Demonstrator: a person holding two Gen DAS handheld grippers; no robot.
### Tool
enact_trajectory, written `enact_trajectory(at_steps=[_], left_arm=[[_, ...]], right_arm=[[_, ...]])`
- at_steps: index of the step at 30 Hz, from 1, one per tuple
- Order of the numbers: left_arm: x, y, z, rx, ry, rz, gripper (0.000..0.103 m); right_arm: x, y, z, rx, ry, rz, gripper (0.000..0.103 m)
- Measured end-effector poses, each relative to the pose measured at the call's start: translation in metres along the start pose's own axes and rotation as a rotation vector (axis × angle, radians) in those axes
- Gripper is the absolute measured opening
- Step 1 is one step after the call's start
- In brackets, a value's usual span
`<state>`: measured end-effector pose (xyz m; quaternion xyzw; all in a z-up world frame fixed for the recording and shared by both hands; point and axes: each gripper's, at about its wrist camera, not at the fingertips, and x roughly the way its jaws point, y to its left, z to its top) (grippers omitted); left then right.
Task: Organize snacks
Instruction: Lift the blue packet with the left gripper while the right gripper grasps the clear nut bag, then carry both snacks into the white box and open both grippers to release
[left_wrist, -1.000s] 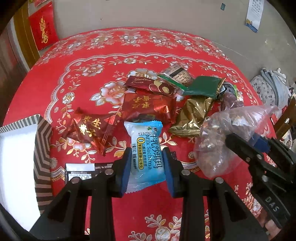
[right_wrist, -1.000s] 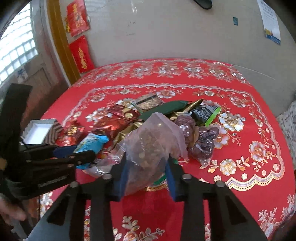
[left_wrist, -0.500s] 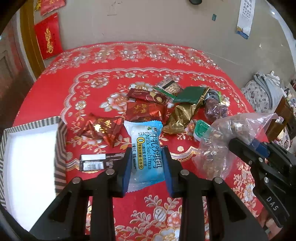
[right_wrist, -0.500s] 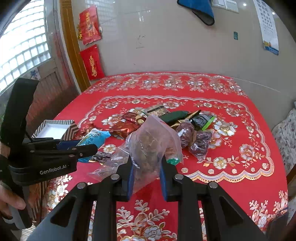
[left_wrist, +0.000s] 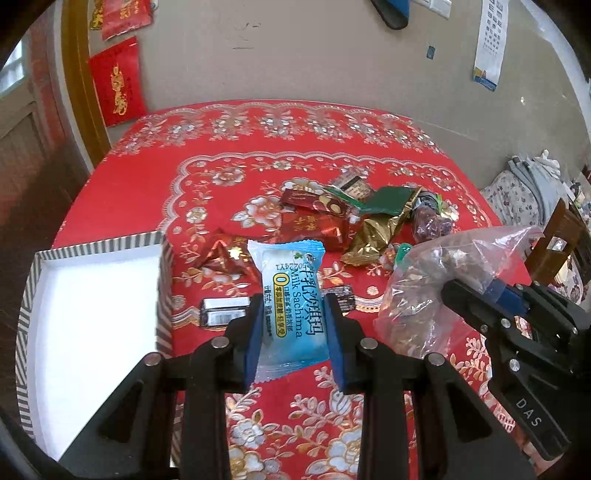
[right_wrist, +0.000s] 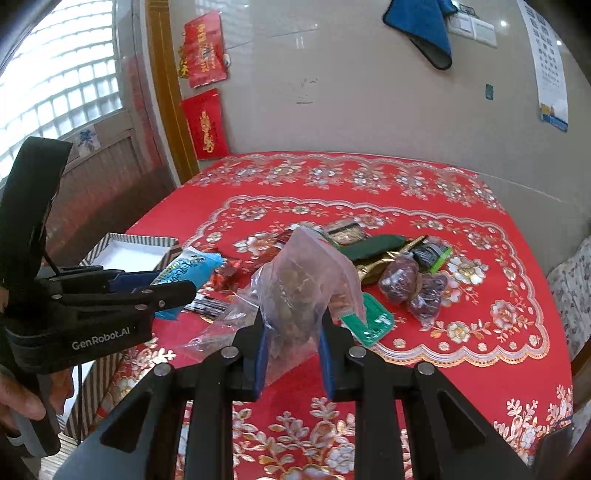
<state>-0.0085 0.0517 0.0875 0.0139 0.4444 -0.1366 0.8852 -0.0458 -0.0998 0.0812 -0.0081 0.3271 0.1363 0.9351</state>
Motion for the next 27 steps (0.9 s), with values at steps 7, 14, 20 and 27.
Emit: enact_trajectory(at_steps=[7, 14, 20, 27], left_arm=[[-0.013, 0.027, -0.003, -0.028, -0.013, 0.032, 0.033], [-0.025, 0.061, -0.003, -0.069, -0.025, 0.076, 0.033], [-0.031, 0.095, -0.006, -0.113, -0.032, 0.11, 0.033], [-0.031, 0.134, -0.012, -0.164, -0.026, 0.149, 0.033]], right_arm=[[0.006, 0.03, 0.013, -0.049, -0.001, 0.04, 0.022], [0.02, 0.068, 0.024, -0.101, 0.005, 0.09, 0.022], [0.035, 0.099, 0.033, -0.142, 0.021, 0.134, 0.022], [0.051, 0.139, 0.04, -0.201, 0.044, 0.182, 0.022]])
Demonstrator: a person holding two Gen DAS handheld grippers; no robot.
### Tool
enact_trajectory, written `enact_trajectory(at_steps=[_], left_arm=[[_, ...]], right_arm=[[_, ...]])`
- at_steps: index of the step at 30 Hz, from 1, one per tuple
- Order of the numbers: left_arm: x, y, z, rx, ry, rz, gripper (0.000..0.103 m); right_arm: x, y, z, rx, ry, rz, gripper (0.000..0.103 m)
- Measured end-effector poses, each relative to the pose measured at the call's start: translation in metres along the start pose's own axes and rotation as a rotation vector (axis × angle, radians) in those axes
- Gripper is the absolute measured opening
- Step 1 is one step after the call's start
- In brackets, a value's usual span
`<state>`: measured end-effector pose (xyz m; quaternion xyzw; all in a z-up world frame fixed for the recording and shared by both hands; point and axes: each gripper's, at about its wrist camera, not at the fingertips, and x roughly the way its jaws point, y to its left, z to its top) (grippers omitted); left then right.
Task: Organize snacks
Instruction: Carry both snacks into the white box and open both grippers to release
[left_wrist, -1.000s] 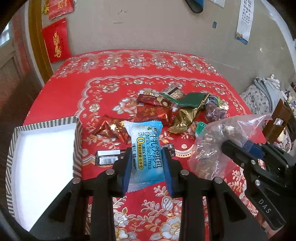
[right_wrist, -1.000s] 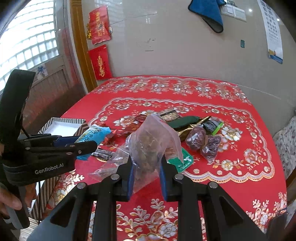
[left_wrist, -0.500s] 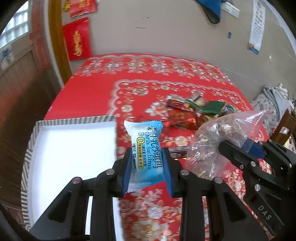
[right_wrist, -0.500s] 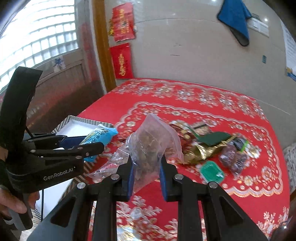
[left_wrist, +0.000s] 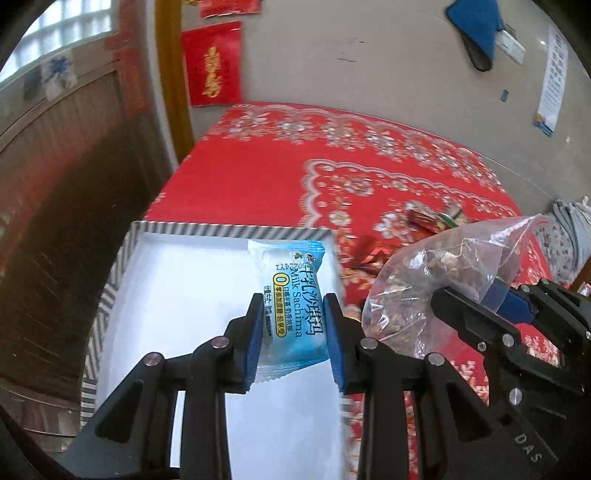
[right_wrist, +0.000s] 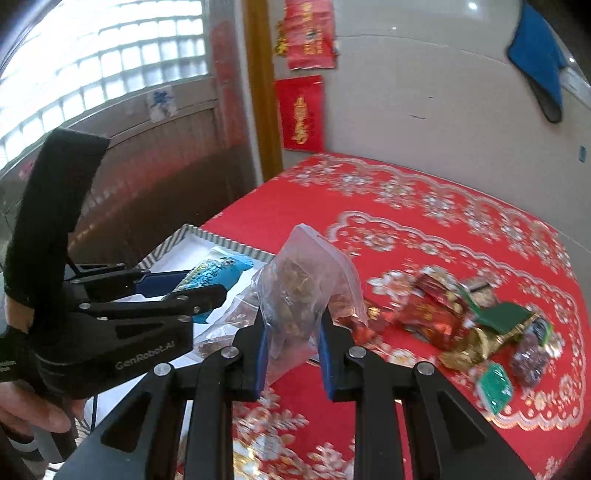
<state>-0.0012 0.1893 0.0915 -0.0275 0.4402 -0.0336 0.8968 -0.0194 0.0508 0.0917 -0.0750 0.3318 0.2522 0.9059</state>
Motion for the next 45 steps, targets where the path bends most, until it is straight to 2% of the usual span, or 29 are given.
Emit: enact_trajectory(at_steps=[10, 17, 22, 27, 30, 31, 33, 35, 37, 38, 45], left_arm=[[0.017, 0.058, 0.0, -0.074, 0.028, 0.083, 0.033], [0.034, 0.076, 0.001, -0.096, 0.055, 0.137, 0.033], [0.047, 0.087, 0.0, -0.118, 0.078, 0.173, 0.033], [0.059, 0.093, -0.001, -0.125, 0.093, 0.216, 0.033], [0.066, 0.093, -0.001, -0.124, 0.11, 0.225, 0.034], [0.069, 0.092, -0.001, -0.125, 0.113, 0.23, 0.034], [0.071, 0.092, -0.001, -0.129, 0.117, 0.237, 0.034], [0.072, 0.096, -0.001, -0.146, 0.123, 0.234, 0.039], [0.073, 0.1, -0.002, -0.175, 0.122, 0.214, 0.066], [0.071, 0.101, -0.002, -0.182, 0.114, 0.211, 0.071], [0.042, 0.093, -0.001, -0.169, 0.052, 0.221, 0.08]], right_arm=[[0.048, 0.03, 0.01, -0.027, 0.072, 0.112, 0.022], [0.077, 0.043, 0.012, -0.012, 0.134, 0.212, 0.022], [0.096, 0.045, 0.011, 0.013, 0.181, 0.25, 0.022], [0.114, 0.04, 0.008, 0.029, 0.224, 0.242, 0.023], [0.116, 0.036, 0.008, 0.044, 0.23, 0.25, 0.026], [0.116, 0.036, 0.008, 0.046, 0.234, 0.245, 0.031], [0.112, 0.036, 0.009, 0.037, 0.234, 0.222, 0.034], [0.105, 0.034, 0.009, 0.039, 0.217, 0.217, 0.035], [0.097, 0.031, 0.01, 0.049, 0.199, 0.221, 0.038], [0.092, 0.029, 0.011, 0.052, 0.188, 0.223, 0.039], [0.058, 0.01, 0.007, 0.07, 0.12, 0.206, 0.042]])
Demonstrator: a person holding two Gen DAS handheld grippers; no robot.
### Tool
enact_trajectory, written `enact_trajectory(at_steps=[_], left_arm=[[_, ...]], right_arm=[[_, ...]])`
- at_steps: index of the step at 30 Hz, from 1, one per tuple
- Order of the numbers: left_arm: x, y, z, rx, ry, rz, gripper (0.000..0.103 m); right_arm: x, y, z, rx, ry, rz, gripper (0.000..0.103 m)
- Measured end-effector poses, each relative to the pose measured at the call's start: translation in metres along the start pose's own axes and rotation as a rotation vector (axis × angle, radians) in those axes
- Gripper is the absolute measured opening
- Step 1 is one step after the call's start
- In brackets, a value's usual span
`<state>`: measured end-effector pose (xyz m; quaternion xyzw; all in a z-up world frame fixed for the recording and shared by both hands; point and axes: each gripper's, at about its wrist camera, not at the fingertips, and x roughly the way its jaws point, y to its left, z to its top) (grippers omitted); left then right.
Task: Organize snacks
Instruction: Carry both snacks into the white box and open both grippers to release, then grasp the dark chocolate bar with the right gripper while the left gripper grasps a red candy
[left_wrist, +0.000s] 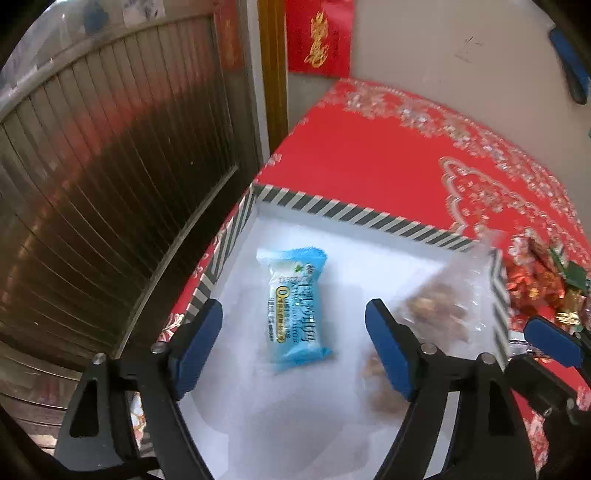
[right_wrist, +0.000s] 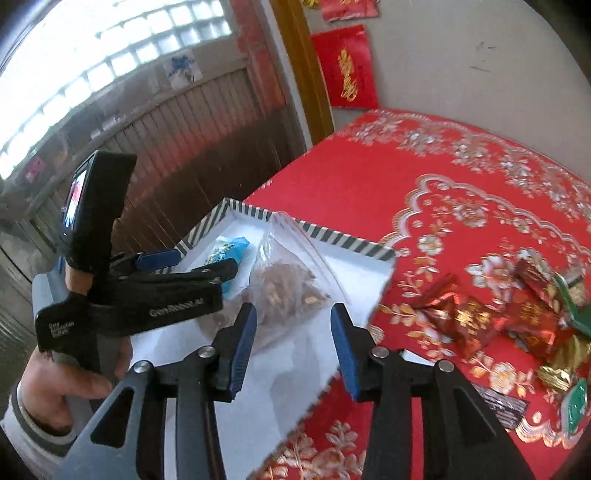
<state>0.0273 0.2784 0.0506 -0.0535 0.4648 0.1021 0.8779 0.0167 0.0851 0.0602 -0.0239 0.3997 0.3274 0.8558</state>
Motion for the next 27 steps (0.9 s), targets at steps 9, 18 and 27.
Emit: enact_trajectory(at_steps=[9, 18, 27], left_arm=[[-0.051, -0.031, -0.007, 0.06, -0.089, -0.064, 0.087], [-0.072, -0.11, -0.024, 0.2, -0.078, -0.175, 0.088], [-0.065, -0.17, -0.04, 0.258, -0.034, -0.214, 0.088]], right_arm=[[-0.064, -0.048, -0.025, 0.047, -0.071, -0.112, 0.049], [-0.103, -0.104, -0.064, 0.141, -0.072, -0.208, 0.05], [-0.106, -0.122, -0.077, 0.097, -0.029, -0.214, 0.05]])
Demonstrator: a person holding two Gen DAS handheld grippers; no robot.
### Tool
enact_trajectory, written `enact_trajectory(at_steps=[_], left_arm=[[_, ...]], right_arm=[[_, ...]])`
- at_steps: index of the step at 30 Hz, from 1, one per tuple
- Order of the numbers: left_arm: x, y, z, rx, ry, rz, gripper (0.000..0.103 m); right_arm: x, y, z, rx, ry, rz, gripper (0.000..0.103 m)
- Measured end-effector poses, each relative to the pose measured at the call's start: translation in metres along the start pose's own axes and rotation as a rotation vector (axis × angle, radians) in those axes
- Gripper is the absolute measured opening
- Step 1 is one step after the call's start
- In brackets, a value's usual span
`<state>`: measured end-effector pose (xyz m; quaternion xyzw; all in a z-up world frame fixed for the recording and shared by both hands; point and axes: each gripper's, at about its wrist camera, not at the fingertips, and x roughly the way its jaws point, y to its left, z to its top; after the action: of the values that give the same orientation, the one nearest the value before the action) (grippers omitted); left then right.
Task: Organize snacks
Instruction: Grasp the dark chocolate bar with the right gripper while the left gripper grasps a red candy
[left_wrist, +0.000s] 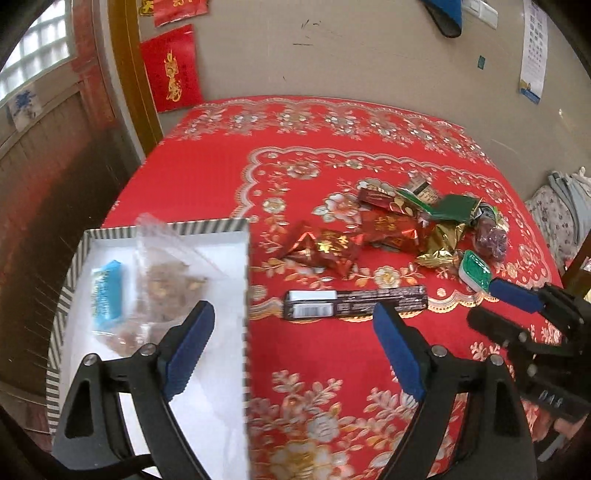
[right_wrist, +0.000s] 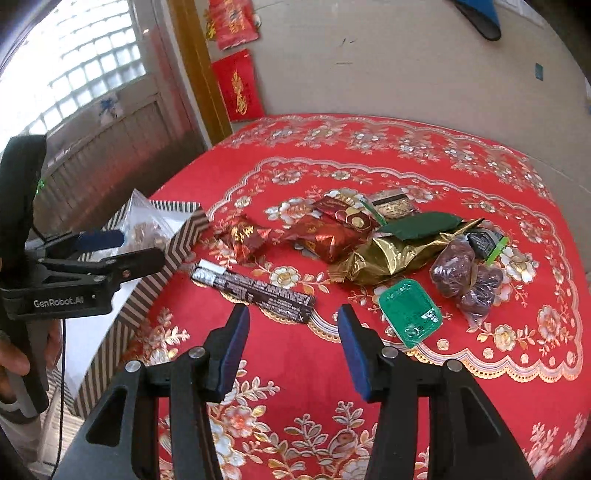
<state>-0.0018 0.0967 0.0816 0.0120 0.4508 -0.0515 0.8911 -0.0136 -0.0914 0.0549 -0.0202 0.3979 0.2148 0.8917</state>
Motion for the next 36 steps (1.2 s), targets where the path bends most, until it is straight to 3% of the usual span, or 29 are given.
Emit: enact_trajectory(at_steps=[5, 8, 15, 21, 26, 36], left_arm=[[0.016, -0.015, 0.006, -0.007, 0.017, 0.021, 0.088], [0.02, -0.014, 0.013, -0.02, 0.018, 0.027, 0.088], [0.034, -0.012, 0.036, -0.02, 0.047, 0.016, 0.088], [0.064, -0.019, 0.049, -0.05, 0.122, -0.036, 0.088], [0.086, -0.021, 0.056, -0.126, 0.18, -0.101, 0.088], [0.114, -0.024, 0.066, -0.202, 0.23, -0.117, 0.088]], right_arm=[[0.007, -0.004, -0.003, -0.01, 0.003, -0.018, 0.05], [0.019, 0.001, 0.0, -0.025, 0.03, 0.053, 0.05], [0.047, 0.031, 0.003, -0.302, 0.055, 0.068, 0.05], [0.056, 0.033, 0.009, -0.406, 0.039, 0.103, 0.05], [0.068, 0.028, 0.008, -0.468, 0.075, 0.153, 0.05], [0.094, 0.032, 0.017, -0.528, 0.115, 0.2, 0.05]])
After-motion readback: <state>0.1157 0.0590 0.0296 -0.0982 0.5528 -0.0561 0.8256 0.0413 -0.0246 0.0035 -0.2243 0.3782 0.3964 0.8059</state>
